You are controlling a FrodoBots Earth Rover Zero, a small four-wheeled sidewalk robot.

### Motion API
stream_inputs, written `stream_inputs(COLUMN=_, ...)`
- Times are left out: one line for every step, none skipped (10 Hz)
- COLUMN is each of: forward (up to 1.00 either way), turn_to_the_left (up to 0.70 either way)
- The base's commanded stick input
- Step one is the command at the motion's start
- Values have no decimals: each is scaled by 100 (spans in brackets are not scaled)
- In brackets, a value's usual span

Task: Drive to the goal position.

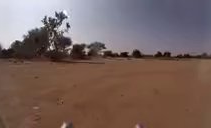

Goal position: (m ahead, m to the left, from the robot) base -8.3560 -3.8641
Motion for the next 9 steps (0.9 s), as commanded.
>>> stream_inputs(forward=70, turn_to_the_left=-7)
stream_inputs(forward=70, turn_to_the_left=-3)
stream_inputs(forward=70, turn_to_the_left=0)
stream_inputs(forward=70, turn_to_the_left=0)
stream_inputs(forward=70, turn_to_the_left=0)
stream_inputs(forward=70, turn_to_the_left=0)
stream_inputs(forward=70, turn_to_the_left=0)
stream_inputs(forward=70, turn_to_the_left=0)
stream_inputs(forward=70, turn_to_the_left=0)
